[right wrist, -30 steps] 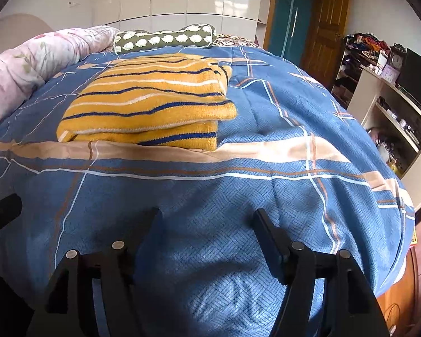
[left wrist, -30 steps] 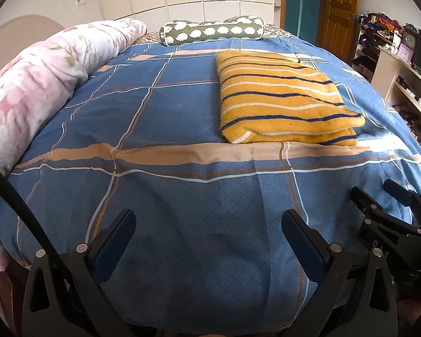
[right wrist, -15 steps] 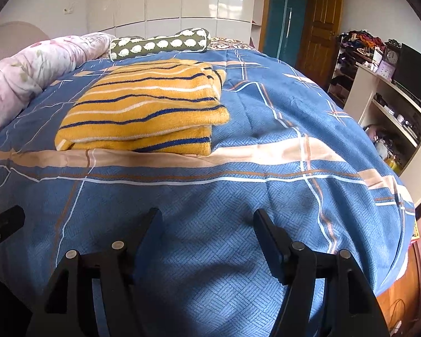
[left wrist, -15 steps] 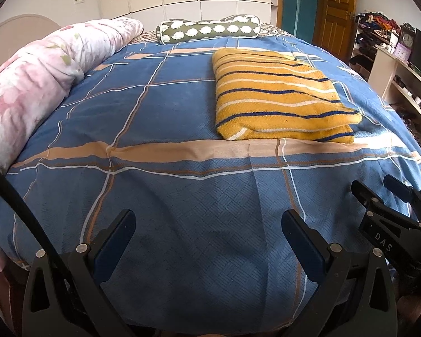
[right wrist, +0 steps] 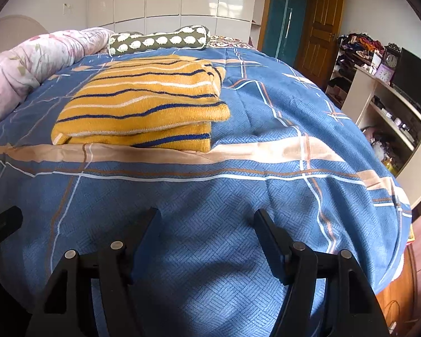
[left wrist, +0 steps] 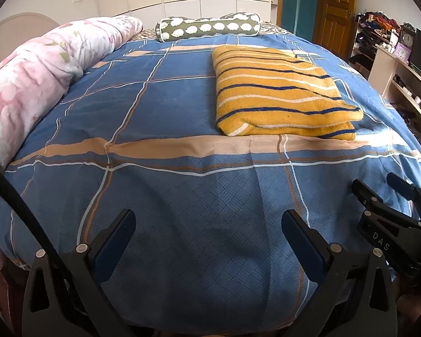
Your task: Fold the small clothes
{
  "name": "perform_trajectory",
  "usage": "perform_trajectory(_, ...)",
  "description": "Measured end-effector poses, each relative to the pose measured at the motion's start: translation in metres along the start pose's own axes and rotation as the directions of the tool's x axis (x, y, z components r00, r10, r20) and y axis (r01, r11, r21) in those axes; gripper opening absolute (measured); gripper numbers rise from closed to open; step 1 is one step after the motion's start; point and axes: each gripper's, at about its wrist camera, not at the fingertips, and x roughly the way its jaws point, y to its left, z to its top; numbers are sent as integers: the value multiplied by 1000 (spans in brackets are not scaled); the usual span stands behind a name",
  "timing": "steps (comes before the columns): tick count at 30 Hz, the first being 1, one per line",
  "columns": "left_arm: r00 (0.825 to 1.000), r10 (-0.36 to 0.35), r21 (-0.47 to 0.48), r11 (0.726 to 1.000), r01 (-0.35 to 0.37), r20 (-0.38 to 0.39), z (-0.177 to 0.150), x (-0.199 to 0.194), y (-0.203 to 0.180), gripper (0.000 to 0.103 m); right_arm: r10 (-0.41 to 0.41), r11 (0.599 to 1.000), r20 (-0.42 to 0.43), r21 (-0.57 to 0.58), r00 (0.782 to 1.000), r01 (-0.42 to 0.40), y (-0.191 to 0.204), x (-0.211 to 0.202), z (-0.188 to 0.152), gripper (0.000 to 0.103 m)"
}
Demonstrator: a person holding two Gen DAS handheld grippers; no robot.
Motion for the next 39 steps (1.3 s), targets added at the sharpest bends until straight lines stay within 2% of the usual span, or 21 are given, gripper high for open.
perform_trajectory(6, 1000, -1, -9, 1000, 1, 3, 0, 0, 3, 103, -89, 995, 9, -41, 996, 89, 6, -2, 2, 75)
perform_trajectory(13, 1000, 0, -6, 1000, 0, -3, 0, 2, 3, 103, -138, 989, 1, -51, 990, 138, 4, -2, 2, 78)
perform_trajectory(28, 1000, 4, -2, 1000, -4, -8, -2, 4, 2, 103, -169, 984, -19, -51, 985, 168, 1, 0, 3, 82)
perform_trajectory(39, 1000, 12, -3, 1000, -12, -20, -2, 9, 5, 103, -156, 987, -15, -39, 988, 155, 1, -2, 2, 82)
